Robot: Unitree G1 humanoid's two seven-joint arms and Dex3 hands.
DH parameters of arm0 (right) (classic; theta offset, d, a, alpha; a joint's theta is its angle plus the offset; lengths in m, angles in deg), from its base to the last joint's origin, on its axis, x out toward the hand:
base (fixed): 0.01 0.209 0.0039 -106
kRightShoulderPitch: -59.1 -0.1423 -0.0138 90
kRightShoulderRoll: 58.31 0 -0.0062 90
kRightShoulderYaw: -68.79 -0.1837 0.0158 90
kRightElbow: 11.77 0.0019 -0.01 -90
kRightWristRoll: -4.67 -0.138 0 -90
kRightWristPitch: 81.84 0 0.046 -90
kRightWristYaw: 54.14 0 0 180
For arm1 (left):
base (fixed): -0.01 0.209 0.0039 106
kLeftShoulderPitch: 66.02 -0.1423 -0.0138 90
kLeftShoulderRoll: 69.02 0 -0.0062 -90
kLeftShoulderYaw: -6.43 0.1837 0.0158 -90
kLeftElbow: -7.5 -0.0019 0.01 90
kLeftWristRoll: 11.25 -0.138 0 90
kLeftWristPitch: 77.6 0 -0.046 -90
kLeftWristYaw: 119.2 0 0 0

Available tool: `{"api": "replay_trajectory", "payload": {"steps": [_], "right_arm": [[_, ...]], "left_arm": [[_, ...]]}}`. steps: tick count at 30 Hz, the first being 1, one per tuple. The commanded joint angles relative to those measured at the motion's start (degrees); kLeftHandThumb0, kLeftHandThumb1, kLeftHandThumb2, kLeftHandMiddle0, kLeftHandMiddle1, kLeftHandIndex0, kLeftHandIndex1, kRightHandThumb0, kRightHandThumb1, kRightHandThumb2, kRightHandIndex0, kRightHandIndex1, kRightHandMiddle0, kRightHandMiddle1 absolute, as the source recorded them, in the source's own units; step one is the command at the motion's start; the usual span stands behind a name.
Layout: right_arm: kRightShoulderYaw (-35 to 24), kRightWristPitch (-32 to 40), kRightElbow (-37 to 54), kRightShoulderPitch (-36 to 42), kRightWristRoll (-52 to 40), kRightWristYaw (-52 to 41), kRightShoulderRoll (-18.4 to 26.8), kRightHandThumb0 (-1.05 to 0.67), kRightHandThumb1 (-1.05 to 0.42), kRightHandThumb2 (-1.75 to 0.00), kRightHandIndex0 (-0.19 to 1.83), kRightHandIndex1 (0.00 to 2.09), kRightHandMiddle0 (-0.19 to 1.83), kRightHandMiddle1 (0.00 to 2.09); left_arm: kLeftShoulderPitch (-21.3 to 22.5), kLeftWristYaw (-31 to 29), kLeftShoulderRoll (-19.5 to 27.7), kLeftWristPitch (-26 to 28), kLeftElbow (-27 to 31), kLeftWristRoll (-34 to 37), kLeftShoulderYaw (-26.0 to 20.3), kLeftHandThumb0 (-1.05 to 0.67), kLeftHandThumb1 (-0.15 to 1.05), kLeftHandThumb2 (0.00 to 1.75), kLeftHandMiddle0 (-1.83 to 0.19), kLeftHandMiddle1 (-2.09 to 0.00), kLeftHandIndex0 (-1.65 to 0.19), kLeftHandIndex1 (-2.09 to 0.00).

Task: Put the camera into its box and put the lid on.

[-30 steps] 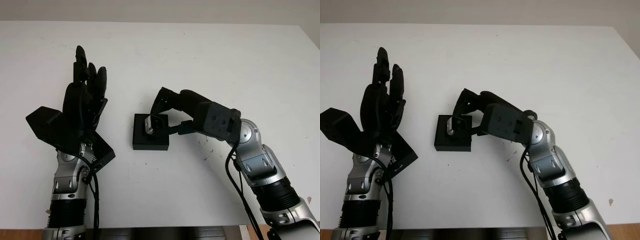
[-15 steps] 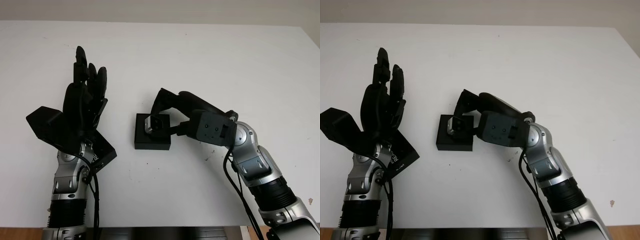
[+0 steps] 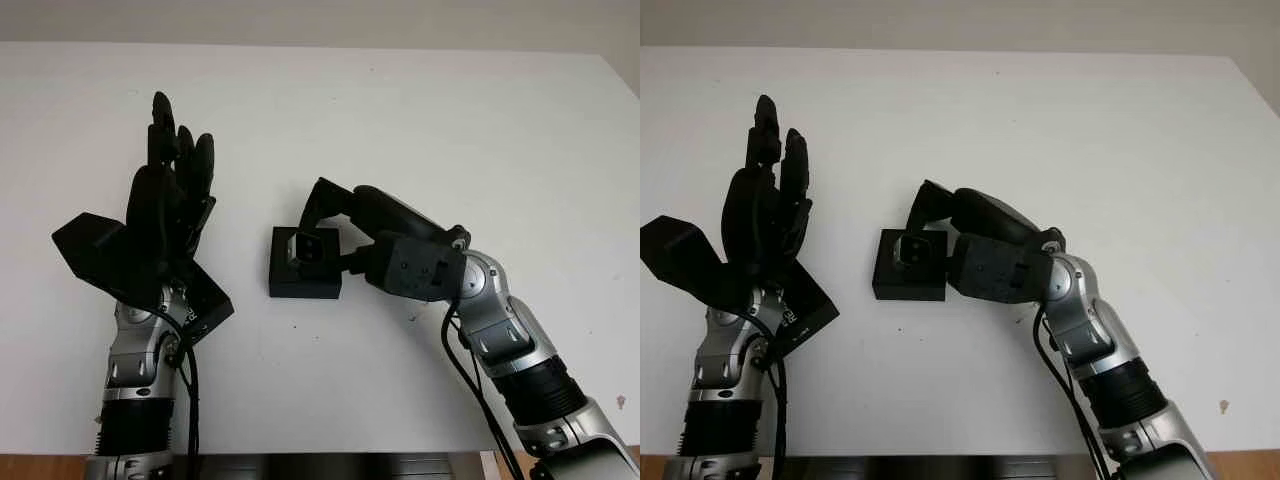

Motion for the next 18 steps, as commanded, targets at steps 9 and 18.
{"api": "replay_trajectory", "payload": {"steps": [9, 18], "right_arm": [[0.4, -0.11, 2.25, 3.13, 3.21, -0.61, 2.44, -0.43, -1.04, -0.06, 0.22, 0.49, 0.37, 1.91], [0.1, -5.66, 2.45, 4.55, 4.55, 1.54, 3.75, -0.46, -1.04, -0.08, 0.25, 0.45, 0.31, 1.92]], "left_arm": [[-0.2, 0.2, -0.38, -0.01, 1.51, 0.23, 0.02, -0.75, 1.05, 0.35, 0.19, 0.0, 0.19, 0.0], [-0.52, -0.25, 0.08, -0.73, 1.32, -0.8, 0.39, -0.75, 1.05, 0.39, 0.19, 0.0, 0.19, 0.0]]}}
